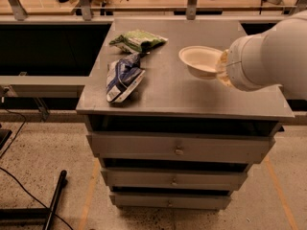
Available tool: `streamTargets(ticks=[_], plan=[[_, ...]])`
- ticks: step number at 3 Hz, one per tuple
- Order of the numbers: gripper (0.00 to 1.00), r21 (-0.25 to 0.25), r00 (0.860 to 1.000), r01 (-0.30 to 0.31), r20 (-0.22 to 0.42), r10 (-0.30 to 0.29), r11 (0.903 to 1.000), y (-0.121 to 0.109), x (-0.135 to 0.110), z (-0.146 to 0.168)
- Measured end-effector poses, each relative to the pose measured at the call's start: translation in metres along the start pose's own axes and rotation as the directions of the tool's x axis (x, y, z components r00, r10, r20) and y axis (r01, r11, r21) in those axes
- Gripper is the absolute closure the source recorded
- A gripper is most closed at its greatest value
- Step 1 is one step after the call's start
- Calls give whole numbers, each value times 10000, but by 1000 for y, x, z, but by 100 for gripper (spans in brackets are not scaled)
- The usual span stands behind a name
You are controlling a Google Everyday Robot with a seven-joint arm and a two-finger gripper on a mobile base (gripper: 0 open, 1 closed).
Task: Move paper bowl near blue chip bag
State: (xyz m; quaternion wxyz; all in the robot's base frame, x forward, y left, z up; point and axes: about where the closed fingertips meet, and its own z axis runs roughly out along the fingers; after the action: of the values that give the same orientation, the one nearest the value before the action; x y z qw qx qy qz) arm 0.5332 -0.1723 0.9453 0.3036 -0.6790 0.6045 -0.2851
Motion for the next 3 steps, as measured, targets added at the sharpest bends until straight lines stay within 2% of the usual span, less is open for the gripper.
streamTargets(ticks=[1,2,3], plan=[[100,503,9957,696,572,-725,9963,2,-39,-1],[100,850,9852,1197,1127,-1289,9892,17,-67,3],[100,799,9697,1681,1659,-1794,9825,42,-91,13]])
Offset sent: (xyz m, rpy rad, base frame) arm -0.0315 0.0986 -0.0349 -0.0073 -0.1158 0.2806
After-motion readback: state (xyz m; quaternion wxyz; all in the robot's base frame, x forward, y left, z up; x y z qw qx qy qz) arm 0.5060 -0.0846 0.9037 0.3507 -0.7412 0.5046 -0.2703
